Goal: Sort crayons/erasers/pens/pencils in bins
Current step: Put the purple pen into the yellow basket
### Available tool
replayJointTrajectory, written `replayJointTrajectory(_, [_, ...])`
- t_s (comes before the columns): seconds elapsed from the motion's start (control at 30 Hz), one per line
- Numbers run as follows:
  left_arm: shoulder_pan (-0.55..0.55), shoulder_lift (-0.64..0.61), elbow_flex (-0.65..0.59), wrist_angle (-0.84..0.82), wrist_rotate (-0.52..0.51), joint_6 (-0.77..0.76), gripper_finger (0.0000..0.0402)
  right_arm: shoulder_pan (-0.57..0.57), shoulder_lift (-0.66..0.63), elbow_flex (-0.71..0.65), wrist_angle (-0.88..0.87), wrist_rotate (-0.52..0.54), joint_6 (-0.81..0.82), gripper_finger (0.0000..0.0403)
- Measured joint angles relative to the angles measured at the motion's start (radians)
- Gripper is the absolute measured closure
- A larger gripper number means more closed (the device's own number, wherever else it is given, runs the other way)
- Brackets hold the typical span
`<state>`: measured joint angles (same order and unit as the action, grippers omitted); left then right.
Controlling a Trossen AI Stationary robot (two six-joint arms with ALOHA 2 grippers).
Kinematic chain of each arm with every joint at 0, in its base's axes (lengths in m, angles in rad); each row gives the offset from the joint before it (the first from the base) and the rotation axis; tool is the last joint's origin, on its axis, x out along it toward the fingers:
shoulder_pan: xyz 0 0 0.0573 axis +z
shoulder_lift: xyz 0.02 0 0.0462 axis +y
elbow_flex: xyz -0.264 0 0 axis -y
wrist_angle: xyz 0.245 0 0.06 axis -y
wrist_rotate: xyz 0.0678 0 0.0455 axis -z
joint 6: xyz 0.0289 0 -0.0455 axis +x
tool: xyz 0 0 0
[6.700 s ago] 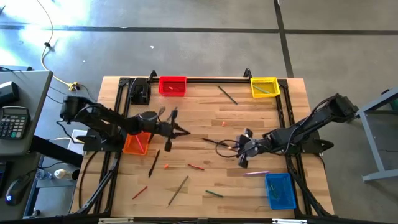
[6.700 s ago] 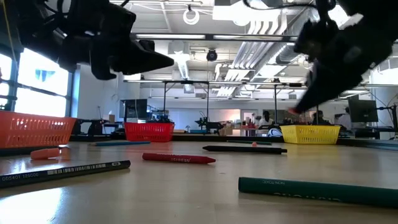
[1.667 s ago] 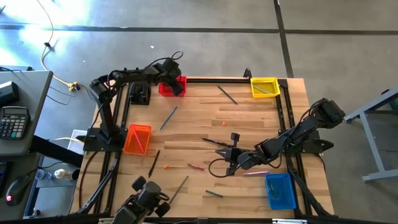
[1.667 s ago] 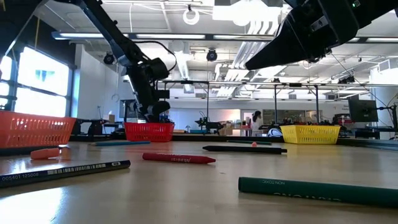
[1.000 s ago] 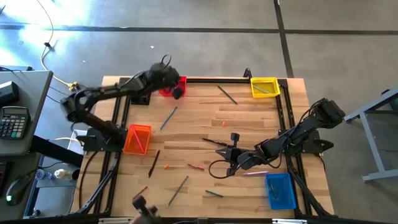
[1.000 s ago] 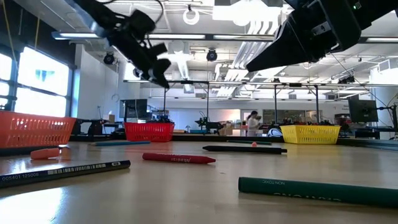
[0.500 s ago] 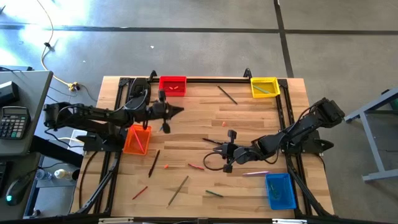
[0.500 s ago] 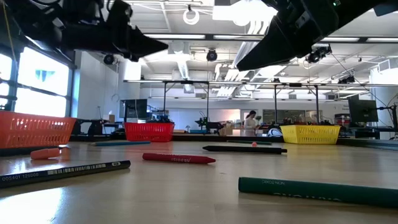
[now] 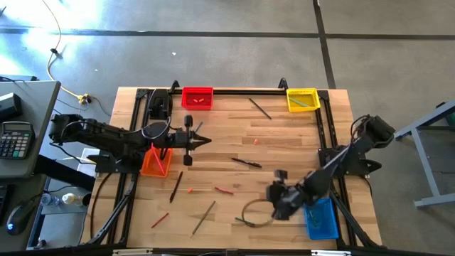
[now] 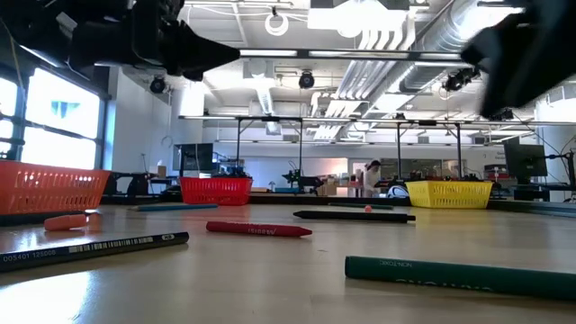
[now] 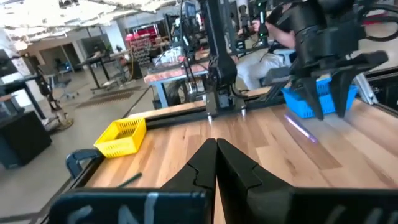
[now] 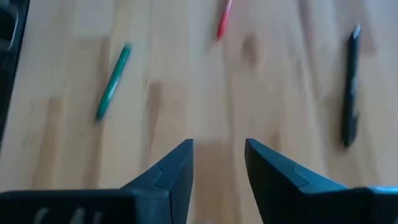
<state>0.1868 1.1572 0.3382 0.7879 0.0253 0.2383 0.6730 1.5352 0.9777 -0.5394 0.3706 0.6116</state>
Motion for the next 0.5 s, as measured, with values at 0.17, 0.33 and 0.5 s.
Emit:
replayJointTrajectory(0.17, [-0.005, 0.0, 0.0, -0.065, -0.012, -0.001, 0.04, 0.08, 0.046, 0.004, -0.096, -0.016, 0.194, 0.0263])
replayJointTrajectory(0.33, [-0.005, 0.0, 0.0, -0.083, -0.014, -0.003, 0.0401, 0.122, 0.075, 0.004, -0.2, -0.085, 0.332, 0.0263])
replayJointTrajectory(0.5, [-0.005, 0.0, 0.0, -0.083, -0.014, -0.002, 0.0401, 0.126, 0.085, -0.01, -0.228, -0.104, 0.342, 0.0263])
